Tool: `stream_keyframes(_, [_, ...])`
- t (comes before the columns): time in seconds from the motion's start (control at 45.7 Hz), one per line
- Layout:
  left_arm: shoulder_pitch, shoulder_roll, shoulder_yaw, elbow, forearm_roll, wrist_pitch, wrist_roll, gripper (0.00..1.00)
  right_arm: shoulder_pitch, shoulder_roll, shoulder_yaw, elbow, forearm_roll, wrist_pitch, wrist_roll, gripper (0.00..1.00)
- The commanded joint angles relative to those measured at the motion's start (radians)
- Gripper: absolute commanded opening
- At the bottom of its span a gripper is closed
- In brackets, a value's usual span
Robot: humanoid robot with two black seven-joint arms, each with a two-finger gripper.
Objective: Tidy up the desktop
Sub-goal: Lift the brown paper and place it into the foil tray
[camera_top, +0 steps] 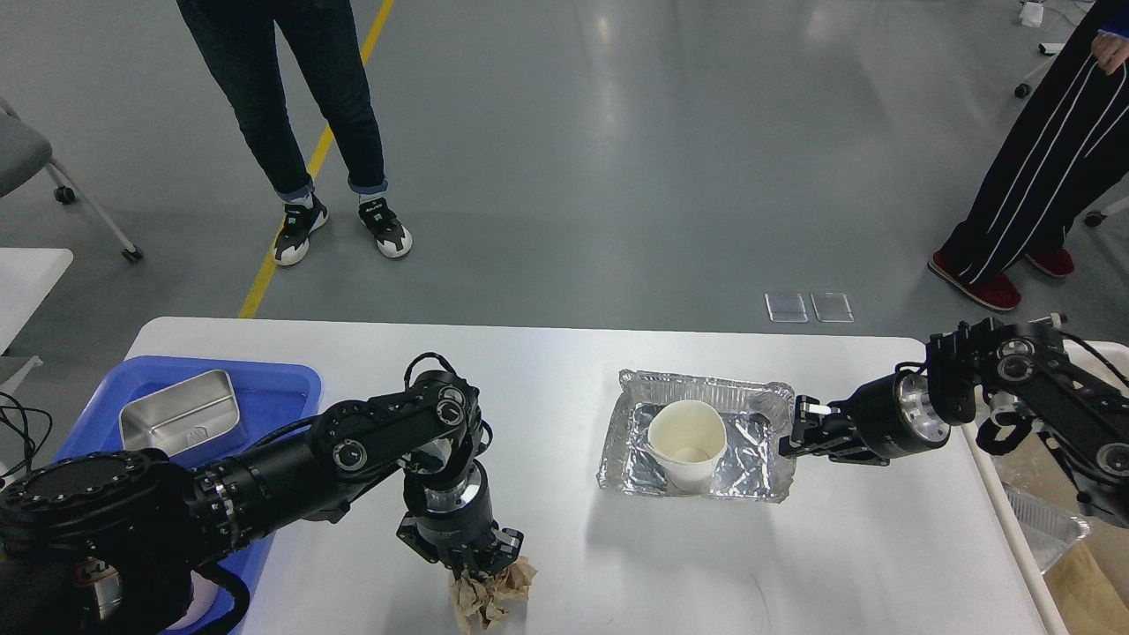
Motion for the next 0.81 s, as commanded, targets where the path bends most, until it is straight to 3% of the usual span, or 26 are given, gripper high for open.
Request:
stream_keyframes(0.0, [-0.012, 0.006, -0.017, -0.003, 0.000, 0.000, 0.000, 0.00, -0.003, -0.006, 0.002, 0.002, 0.001, 0.000, 0.000, 0.00])
stream_keyframes(0.153, [-0.047, 0.037, -0.119, -0.034, -0.009, 0.000, 0.000, 0.00, -0.009, -0.008, 0.005, 0.006, 0.003, 0.000, 0.000, 0.00])
stream_keyframes(0.591, [-0.138, 0.204, -0.613, -0.062, -0.054, 0.000, 0.000, 0.00, -0.020, -0.003, 0.016, 0.032, 0.009, 0.000, 0.000, 0.00])
stream_keyframes(0.788, [-0.190, 0.241, -0.682, -0.048, -0.130, 0.000, 0.000, 0.00, -0.029, 0.004, 0.004, 0.054, 0.047, 0.000, -0.002, 0.00])
